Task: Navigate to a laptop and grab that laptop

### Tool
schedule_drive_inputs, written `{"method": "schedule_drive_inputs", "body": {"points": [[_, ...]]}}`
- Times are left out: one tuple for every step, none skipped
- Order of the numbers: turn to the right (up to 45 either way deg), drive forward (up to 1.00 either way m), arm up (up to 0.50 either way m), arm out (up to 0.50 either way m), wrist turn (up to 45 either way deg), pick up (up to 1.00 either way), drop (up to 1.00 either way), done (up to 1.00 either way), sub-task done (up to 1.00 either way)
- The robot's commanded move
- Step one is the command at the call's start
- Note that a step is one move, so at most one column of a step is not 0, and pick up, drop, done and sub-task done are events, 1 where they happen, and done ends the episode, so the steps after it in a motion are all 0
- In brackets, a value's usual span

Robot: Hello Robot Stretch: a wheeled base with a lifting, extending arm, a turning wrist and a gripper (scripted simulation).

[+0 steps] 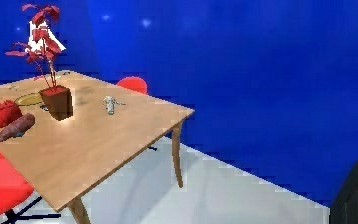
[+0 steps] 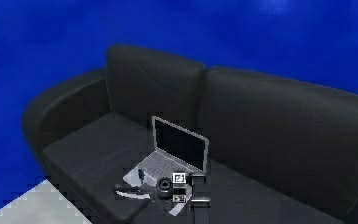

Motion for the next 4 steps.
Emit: {"method": "schedule_drive_inputs", "body": {"points": [[0.0,0.0,0.0,0.0,45.0,0.0,0.0,0.0,0.0],[0.0,0.0,0.0,0.0,6.0,0.0,0.0,0.0,0.0],[0.0,0.0,-0.3,0.0,0.0,0.0,0.0,0.0,0.0],[0.0,0.0,0.0,0.0,0.0,1.0,0.0,0.0,0.0]]}}
